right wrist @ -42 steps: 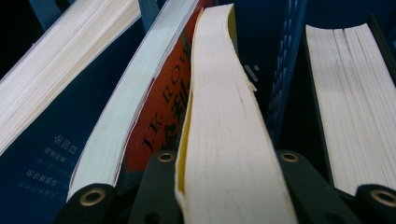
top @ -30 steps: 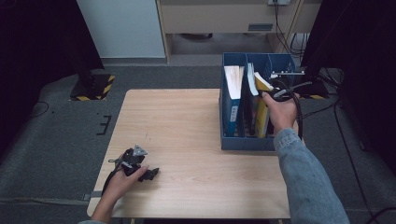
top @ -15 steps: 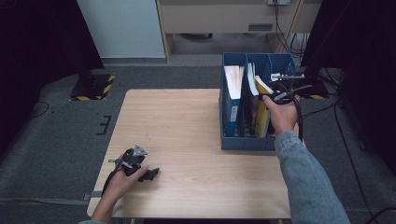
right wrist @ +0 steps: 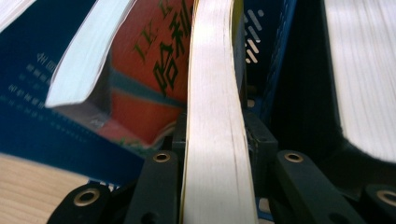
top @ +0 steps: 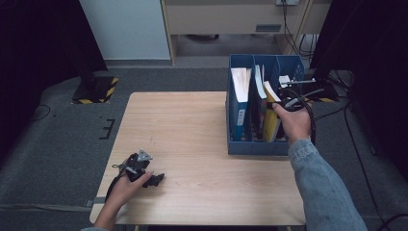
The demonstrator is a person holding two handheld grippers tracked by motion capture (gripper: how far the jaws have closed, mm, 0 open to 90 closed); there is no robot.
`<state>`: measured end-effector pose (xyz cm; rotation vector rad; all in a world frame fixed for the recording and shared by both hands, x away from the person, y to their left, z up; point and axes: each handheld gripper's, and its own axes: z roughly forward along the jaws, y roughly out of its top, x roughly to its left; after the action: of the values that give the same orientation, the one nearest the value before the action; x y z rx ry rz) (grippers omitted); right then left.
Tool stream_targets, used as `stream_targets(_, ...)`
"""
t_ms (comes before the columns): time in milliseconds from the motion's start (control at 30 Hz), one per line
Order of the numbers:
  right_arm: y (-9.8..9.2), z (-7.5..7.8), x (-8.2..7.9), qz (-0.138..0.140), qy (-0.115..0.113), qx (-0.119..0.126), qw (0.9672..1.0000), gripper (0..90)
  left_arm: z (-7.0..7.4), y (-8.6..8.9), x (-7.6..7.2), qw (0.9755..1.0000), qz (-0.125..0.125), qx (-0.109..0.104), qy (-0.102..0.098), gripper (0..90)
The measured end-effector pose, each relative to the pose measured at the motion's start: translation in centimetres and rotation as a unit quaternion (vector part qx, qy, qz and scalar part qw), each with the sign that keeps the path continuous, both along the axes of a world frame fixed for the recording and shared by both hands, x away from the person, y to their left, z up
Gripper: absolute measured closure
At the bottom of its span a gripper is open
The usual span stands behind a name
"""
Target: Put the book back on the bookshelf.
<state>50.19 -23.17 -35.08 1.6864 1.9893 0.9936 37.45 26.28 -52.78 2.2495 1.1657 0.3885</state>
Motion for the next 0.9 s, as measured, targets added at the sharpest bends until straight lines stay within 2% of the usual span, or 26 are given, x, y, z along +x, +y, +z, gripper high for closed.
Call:
stream_targets(200, 0.2, 0.2, -0.6, 0.012, 0.013, 0.011, 0.9998, 67.3, 0.0, 0.0, 0.0, 1.0, -0.001, 0.001, 0.0, 0.0)
stream_targets(300, 0.2, 0.4, -0.8, 0.017, 0.011, -0.001, 0.9998, 67.7, 0.0, -0.1, 0.0, 1.0, -0.002, 0.001, 0.0, 0.0)
stream_targets(633, -0.3, 0.6, -0.9, 0.011, 0.016, 0.005, 0.9998, 67.5, 0.0, -0.1, 0.0, 1.0, -0.005, 0.002, 0.001, 0.0)
stream_targets(733, -0.5, 0.8, -1.0, 0.011, 0.019, 0.0, 0.9998, 69.1, 0.0, -0.1, 0.0, 1.0, -0.005, 0.002, 0.001, 0.0)
stream_targets(833, -0.7, 1.1, -1.0, 0.003, 0.019, -0.018, 0.9997, 72.4, 0.0, -0.1, -0.1, 1.0, -0.005, 0.002, 0.001, 0.0)
stream_targets(900, -0.9, 1.1, -1.0, 0.004, 0.02, -0.014, 0.9997, 73.1, 0.0, -0.1, 0.0, 1.0, -0.005, 0.002, 0.001, 0.0)
